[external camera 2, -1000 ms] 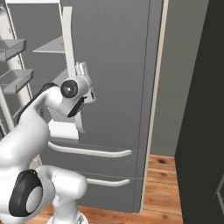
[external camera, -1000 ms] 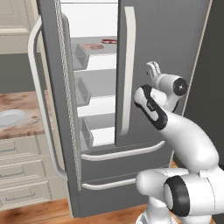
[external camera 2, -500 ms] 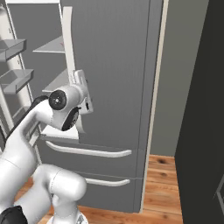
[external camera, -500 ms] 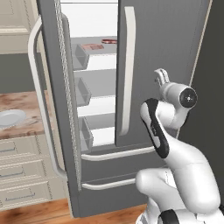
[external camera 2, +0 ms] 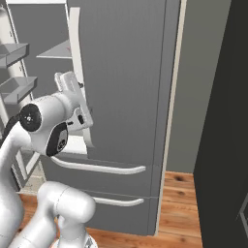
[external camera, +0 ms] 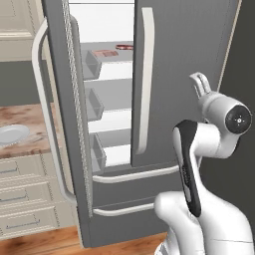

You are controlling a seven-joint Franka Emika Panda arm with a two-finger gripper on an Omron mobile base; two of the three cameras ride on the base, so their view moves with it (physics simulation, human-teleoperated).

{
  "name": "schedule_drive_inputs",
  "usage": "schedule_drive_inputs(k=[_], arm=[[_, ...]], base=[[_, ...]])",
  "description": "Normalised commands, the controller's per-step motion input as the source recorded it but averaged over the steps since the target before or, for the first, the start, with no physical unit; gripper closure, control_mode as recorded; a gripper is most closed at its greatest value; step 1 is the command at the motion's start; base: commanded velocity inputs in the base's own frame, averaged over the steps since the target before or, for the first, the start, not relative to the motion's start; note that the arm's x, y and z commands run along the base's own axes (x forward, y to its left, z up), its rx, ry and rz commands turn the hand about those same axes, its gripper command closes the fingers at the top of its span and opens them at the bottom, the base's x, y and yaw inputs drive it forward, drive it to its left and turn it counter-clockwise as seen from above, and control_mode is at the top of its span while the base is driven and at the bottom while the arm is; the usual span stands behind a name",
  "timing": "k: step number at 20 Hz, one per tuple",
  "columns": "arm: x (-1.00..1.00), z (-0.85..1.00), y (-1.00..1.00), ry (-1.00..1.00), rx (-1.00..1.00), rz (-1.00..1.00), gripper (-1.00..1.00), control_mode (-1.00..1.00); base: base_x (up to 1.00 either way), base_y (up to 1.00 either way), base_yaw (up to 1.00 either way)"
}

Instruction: Place the steak on the counter behind the older steak on the same shelf of the fridge to maintain FIFO order. Close the fridge door when finished.

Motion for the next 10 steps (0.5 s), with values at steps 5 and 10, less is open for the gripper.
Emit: schedule_drive_inputs(k=[5, 10], arm=[[-1.00, 0.90, 0.00, -0.05, -0.20, 0.00, -1.00, -1.00], [-1.00, 0.62, 0.12, -0.03, -0.22, 0.00, -1.00, -1.00]], base=[[0.00, 0.00, 0.00], [0.00, 0.00, 0.00]])
